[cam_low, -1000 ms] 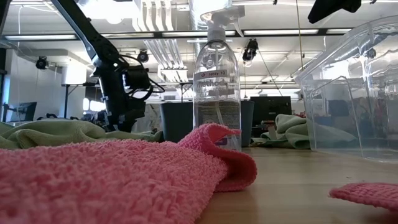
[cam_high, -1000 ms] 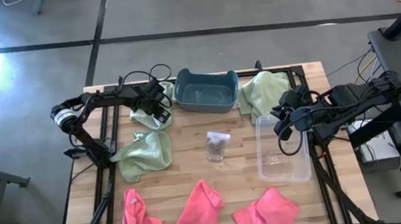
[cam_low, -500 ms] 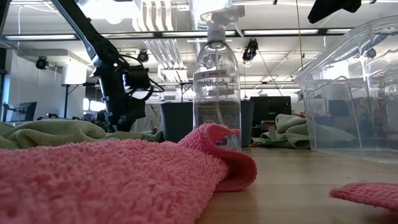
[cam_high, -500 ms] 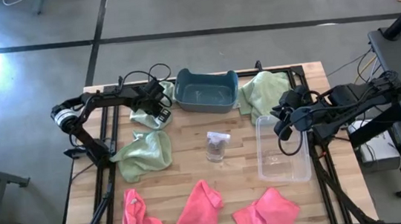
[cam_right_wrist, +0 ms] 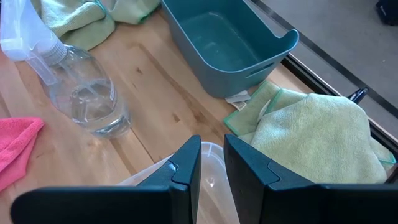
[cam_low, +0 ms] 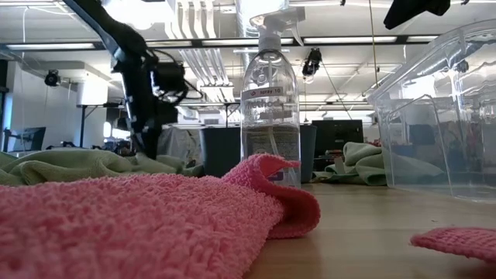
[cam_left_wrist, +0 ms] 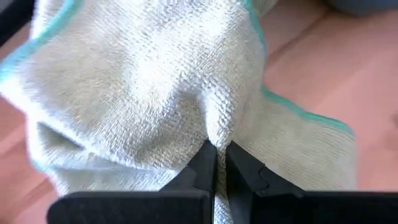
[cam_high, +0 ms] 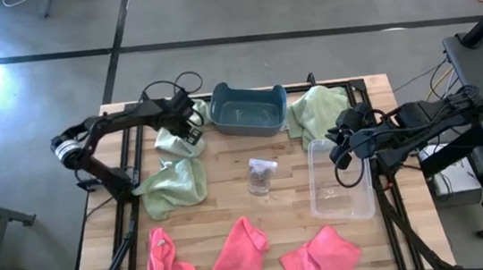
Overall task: Sort microfiber towel by color & place in baskets
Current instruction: Put the green microfiber towel into the blue bin
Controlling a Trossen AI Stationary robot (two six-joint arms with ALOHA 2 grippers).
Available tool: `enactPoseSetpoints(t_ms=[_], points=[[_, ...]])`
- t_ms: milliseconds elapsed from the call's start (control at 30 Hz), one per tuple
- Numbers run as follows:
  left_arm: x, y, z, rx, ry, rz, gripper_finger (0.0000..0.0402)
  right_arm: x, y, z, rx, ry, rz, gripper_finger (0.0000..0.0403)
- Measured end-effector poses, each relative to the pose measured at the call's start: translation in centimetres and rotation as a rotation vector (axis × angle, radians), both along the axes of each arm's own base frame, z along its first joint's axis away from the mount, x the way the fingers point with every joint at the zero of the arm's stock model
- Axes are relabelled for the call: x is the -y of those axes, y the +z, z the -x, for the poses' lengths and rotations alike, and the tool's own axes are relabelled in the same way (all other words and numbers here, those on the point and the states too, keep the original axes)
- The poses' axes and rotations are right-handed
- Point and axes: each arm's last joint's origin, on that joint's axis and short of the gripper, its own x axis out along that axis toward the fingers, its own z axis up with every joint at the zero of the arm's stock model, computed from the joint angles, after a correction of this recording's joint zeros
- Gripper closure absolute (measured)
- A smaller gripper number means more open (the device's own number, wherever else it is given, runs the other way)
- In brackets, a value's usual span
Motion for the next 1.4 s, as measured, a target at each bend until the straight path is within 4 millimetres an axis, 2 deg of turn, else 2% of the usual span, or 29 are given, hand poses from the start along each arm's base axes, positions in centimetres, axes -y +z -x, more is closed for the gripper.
enactPoseSetpoints(t_ms=[500, 733, 900, 1000, 1100, 1400], points=[[2.6, 13.2, 0.2, 0.329, -0.073, -0.243, 0.04, 0.0, 0.0, 0.0, -0.002, 0.003, 0.015, 0.0339], [2.8, 19.6, -1.0, 0.479, -0.135, -0.373, 0.0399, 0.0, 0.0, 0.0, -0.002, 0.002, 0.015, 0.0339], [2.8, 22.7, -2.6, 0.539, -0.193, -0.435, 0.0399, 0.0, 0.0, 0.0, -0.002, 0.002, 0.015, 0.0339], [2.6, 23.3, -4.1, 0.545, -0.229, -0.445, 0.0399, 0.0, -0.1, 0.0, -0.005, 0.002, 0.016, 0.0339], [2.4, 22.7, -5.8, 0.525, -0.26, -0.426, 0.0399, 0.0, -0.2, 0.0, -0.008, 0.001, 0.015, 0.0339], [1.8, 17.5, -11.2, 0.403, -0.341, -0.318, 0.0399, 0.0, -1.0, -0.1, -0.038, 0.002, 0.024, 0.0339]])
